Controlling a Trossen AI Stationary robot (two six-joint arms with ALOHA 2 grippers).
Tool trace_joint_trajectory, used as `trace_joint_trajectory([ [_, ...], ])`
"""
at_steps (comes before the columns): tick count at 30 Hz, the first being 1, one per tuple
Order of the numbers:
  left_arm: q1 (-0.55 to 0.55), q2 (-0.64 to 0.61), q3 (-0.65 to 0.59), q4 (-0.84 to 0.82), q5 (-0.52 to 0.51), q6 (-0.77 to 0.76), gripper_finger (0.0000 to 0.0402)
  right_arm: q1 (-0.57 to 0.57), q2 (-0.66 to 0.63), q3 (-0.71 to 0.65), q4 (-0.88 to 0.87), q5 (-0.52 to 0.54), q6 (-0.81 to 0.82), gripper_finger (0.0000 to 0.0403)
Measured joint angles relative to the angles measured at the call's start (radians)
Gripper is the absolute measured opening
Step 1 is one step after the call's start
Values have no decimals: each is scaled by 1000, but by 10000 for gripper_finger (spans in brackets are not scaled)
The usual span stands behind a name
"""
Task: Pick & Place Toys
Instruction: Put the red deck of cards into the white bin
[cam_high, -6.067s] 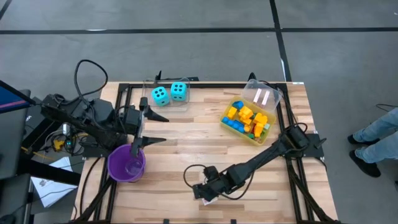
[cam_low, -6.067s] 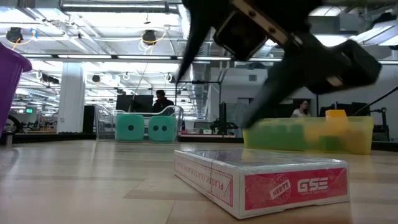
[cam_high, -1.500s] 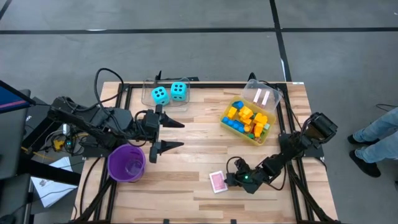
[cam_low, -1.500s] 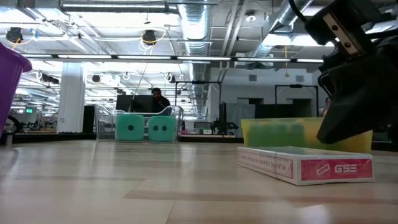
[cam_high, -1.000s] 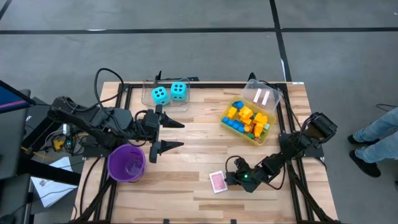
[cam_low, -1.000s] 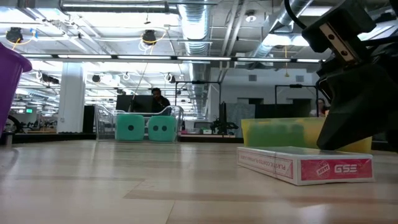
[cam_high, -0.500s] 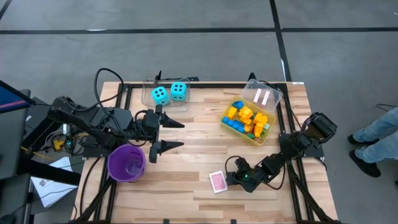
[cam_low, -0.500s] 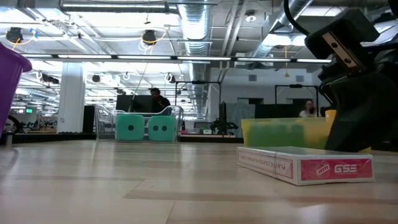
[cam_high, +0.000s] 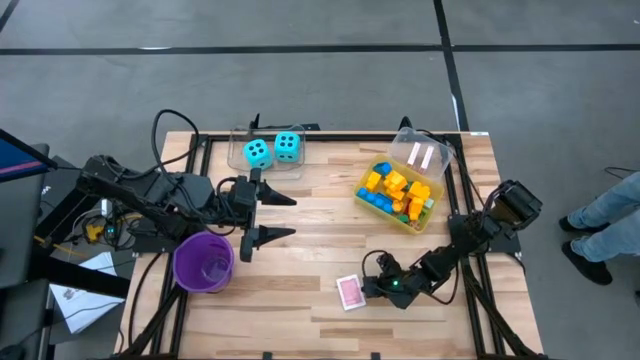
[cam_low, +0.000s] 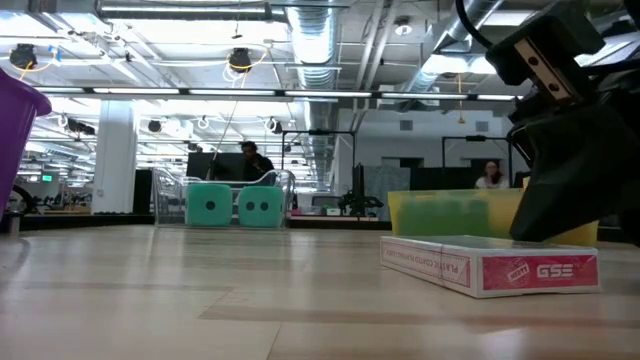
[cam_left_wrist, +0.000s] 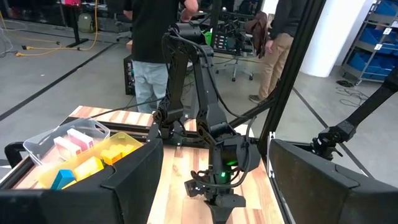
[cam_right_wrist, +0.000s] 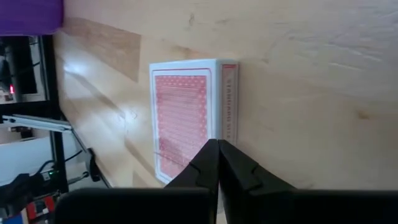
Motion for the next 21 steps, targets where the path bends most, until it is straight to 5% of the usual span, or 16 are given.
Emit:
trace_joint_trajectory([
  [21, 0, 0, 0, -2, 0, 2, 287, -38, 0, 1, 14, -53, -34, 0],
])
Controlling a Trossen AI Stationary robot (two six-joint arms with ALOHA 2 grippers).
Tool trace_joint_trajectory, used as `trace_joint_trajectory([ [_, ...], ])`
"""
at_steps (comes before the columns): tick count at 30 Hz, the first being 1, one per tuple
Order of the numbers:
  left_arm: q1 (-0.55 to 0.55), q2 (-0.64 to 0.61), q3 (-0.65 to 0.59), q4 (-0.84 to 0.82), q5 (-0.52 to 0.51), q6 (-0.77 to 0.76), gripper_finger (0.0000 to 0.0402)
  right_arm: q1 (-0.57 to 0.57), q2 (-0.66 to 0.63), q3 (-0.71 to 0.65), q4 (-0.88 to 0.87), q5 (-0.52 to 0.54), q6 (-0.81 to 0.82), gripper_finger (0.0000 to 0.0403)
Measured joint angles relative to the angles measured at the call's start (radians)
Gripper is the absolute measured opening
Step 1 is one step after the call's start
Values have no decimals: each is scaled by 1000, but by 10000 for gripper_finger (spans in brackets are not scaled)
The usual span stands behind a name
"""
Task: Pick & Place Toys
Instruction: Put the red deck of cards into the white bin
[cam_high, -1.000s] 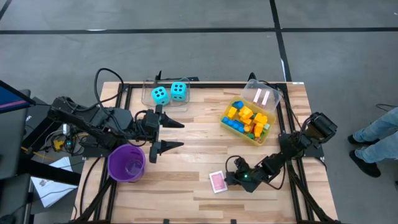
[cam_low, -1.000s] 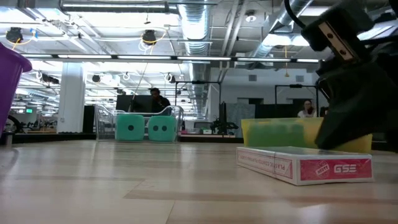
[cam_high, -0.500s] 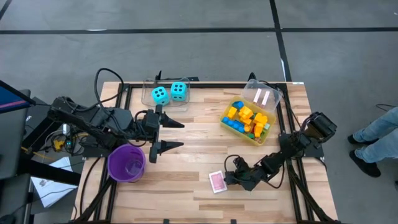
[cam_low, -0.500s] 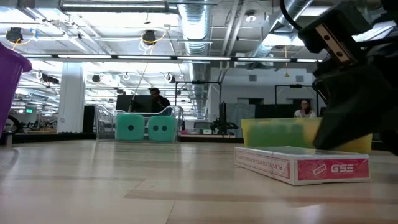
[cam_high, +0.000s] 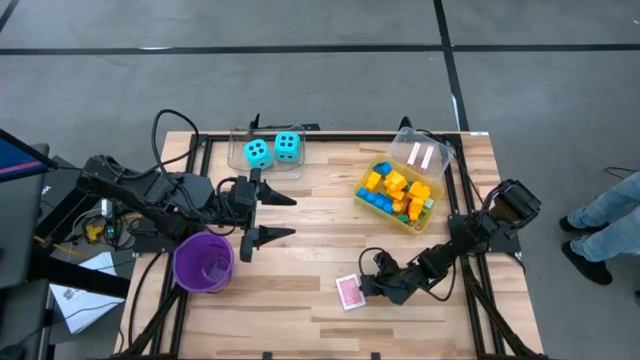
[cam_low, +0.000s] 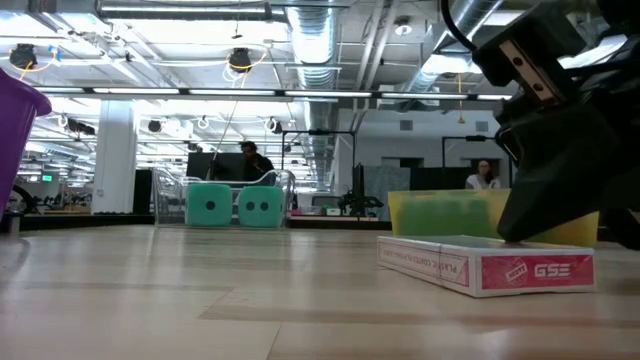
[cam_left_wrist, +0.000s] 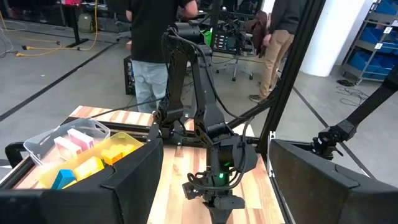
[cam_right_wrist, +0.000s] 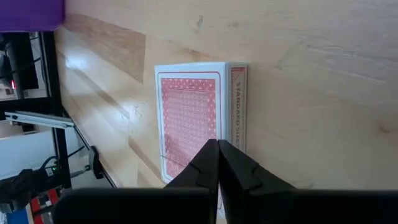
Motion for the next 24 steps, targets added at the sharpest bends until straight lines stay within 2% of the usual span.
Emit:
trace_joint_trajectory([
  [24, 0, 0, 0, 0, 0, 0, 287, 0, 3, -3, -95, -19, 23, 0],
])
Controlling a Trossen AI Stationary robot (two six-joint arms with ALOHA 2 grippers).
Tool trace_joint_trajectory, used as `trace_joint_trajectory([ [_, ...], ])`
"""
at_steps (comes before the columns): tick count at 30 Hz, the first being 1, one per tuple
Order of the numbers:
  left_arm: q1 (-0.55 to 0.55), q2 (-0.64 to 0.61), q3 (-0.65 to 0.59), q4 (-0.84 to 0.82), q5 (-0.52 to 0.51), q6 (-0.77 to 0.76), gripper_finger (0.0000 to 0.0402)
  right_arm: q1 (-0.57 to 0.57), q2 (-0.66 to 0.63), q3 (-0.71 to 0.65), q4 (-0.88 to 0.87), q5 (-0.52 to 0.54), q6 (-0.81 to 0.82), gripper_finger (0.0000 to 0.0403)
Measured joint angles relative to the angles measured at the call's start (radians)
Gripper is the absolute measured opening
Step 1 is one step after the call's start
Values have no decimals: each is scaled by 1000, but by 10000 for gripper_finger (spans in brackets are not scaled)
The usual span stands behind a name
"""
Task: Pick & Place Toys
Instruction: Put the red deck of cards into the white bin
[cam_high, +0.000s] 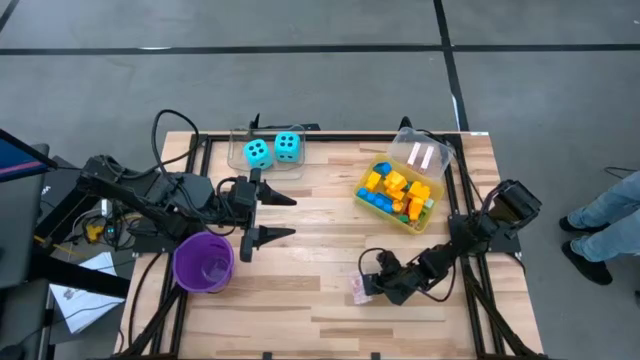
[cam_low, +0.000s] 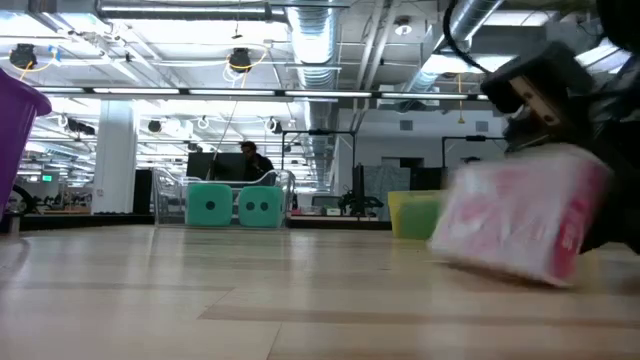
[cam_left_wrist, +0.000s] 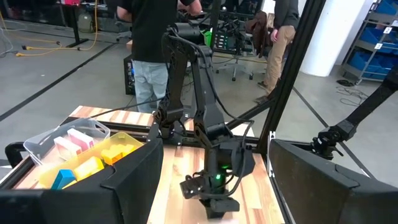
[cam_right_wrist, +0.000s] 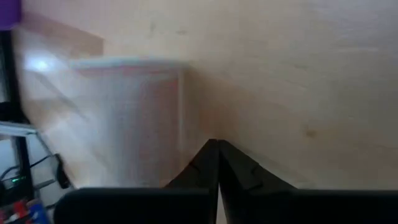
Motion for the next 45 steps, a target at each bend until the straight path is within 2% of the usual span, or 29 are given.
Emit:
trace_joint_trajectory([
  [19, 0, 0, 0, -1, 10, 0, 287, 3, -2, 0, -4, 9, 14, 0],
  [22, 0, 0, 0, -1, 10, 0, 287, 9, -4, 0, 11, 46, 35, 0],
  [27, 0, 0, 0, -1, 11, 0, 287, 40, -11, 0, 73, 165, 100, 0],
  [31, 0, 0, 0, -1, 11, 0, 287, 67, -12, 65, 87, 230, 104, 0],
  [34, 0, 0, 0, -5, 11, 0, 287, 79, -12, 174, -72, 269, 128, 0],
  [39, 0, 0, 0, -48, 11, 0, 287, 77, -12, 441, -537, 285, 132, 4],
  [42, 0, 0, 0, -80, 15, 0, 287, 59, -9, 572, -813, 285, 130, 28],
  [45, 0, -1, 0, -115, 53, 0, 287, 34, -8, 635, -971, 258, 138, 77],
])
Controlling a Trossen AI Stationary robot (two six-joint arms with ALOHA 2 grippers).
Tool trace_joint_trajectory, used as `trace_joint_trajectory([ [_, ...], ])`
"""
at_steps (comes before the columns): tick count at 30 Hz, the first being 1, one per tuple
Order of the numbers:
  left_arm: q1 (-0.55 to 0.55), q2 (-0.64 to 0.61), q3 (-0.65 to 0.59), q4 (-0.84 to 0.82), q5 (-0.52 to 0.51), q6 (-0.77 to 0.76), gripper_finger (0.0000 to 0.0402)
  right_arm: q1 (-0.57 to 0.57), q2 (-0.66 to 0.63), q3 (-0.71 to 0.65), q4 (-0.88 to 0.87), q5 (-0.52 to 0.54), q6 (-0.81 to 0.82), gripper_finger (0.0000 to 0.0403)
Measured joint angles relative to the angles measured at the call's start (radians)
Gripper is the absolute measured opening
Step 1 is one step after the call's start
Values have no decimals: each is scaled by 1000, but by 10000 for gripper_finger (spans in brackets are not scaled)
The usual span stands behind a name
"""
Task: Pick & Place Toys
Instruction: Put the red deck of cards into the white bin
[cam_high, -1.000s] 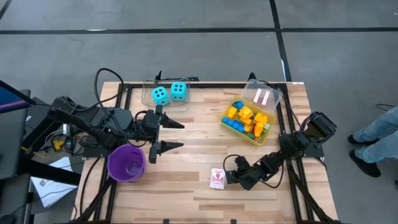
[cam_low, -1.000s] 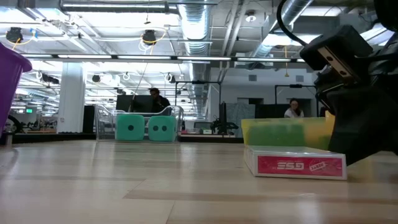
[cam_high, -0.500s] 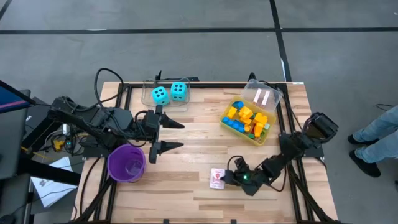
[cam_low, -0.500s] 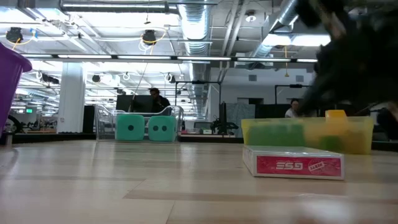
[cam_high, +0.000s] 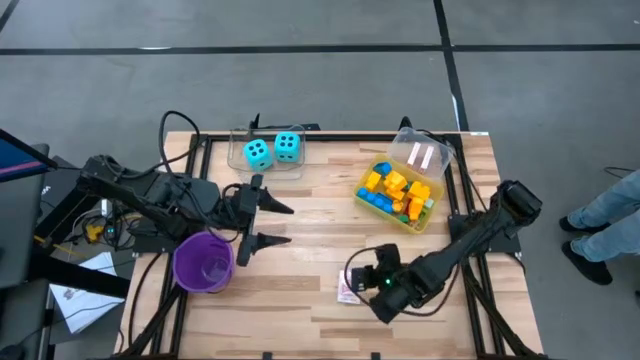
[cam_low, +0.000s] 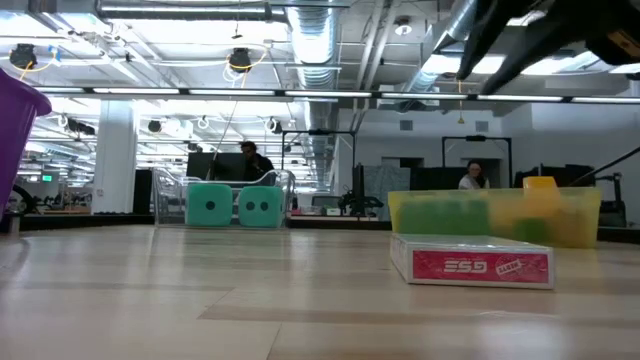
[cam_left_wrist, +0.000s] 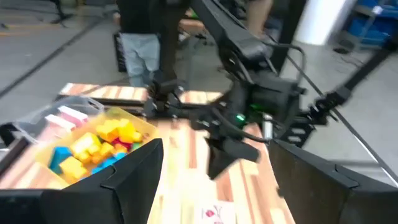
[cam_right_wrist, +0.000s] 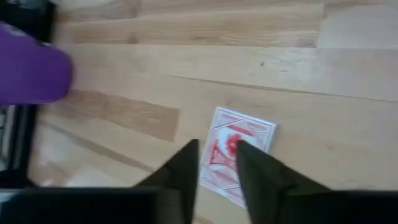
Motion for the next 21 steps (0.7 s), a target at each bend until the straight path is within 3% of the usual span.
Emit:
trace_joint_trajectory([
  [8, -19, -21, 0, -81, 65, 0, 287, -83, 41, 2, 55, -143, 34, 272],
  [11, -38, -36, 0, -108, 69, 0, 287, -107, 78, 3, 139, -173, 54, 326],
  [15, -64, -62, 0, -130, 75, 1, 287, -131, 148, 3, 249, -255, 107, 360],
  [21, -87, -112, 0, -164, 76, 0, 287, -128, 257, 52, 305, -350, 170, 363],
])
